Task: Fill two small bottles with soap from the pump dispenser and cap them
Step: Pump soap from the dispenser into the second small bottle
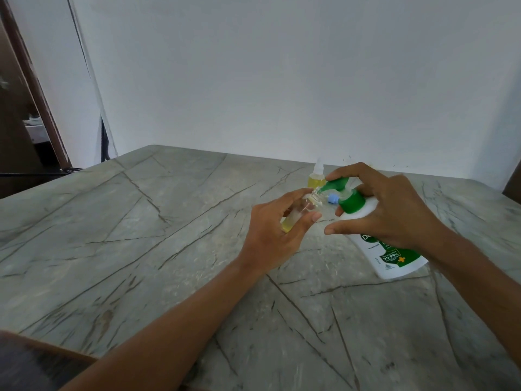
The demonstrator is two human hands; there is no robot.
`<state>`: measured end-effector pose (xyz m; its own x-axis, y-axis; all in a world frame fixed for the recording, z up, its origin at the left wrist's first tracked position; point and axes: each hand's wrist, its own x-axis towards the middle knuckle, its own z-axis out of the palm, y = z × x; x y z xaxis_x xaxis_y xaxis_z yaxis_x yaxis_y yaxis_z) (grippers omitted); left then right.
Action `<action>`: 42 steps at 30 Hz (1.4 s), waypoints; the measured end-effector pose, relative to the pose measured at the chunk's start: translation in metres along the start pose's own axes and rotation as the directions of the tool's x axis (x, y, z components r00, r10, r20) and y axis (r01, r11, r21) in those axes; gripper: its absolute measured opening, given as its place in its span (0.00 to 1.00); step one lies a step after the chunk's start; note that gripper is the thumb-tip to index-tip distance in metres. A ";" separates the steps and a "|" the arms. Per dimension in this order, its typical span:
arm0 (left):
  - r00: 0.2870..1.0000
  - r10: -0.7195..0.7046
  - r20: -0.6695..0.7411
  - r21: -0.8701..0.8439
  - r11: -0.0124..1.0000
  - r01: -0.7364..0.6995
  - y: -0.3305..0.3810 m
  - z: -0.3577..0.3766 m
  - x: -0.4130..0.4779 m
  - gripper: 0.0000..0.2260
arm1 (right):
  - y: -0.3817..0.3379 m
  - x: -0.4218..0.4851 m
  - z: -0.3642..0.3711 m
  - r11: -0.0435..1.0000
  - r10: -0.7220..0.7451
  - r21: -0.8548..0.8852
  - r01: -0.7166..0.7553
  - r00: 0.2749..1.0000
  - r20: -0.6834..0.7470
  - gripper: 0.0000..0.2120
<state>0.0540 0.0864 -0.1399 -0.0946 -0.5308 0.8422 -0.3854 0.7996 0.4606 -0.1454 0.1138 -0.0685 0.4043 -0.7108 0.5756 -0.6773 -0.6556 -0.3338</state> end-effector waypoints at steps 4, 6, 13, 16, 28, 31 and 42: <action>1.000 -0.003 -0.014 -0.002 1.000 0.003 0.001 -0.001 0.001 0.19 | 0.001 0.000 -0.001 1.000 -0.023 0.016 0.023 1.000 0.015 0.35; 1.000 -0.005 -0.015 -0.011 1.000 0.005 0.001 -0.001 0.001 0.19 | 0.001 0.001 -0.001 1.000 -0.025 0.017 0.025 1.000 0.012 0.34; 0.999 0.033 0.029 0.000 0.999 -0.033 0.000 0.000 0.000 0.20 | 0.001 -0.001 -0.001 0.998 -0.026 0.059 0.029 0.999 -0.043 0.28; 1.000 0.018 0.010 -0.004 1.000 -0.018 -0.001 0.001 0.000 0.20 | 0.000 0.000 0.000 0.999 -0.001 0.034 0.002 1.000 -0.013 0.31; 1.000 0.009 -0.009 -0.005 1.000 -0.009 0.001 -0.001 0.001 0.20 | 0.000 0.001 -0.001 1.000 -0.001 0.027 0.002 1.000 -0.022 0.33; 1.000 0.002 0.005 -0.012 1.000 -0.002 0.000 -0.001 0.001 0.20 | -0.001 0.002 -0.001 1.000 0.004 0.017 -0.003 1.000 -0.031 0.31; 1.000 -0.021 -0.023 -0.018 1.000 0.021 0.000 -0.002 0.002 0.20 | 0.001 0.003 0.002 0.999 -0.021 -0.031 0.021 1.000 0.003 0.35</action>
<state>0.0555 0.0861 -0.1379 -0.0652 -0.5408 0.8386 -0.3704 0.7935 0.4829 -0.1436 0.1100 -0.0690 0.4198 -0.6977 0.5805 -0.6876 -0.6620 -0.2984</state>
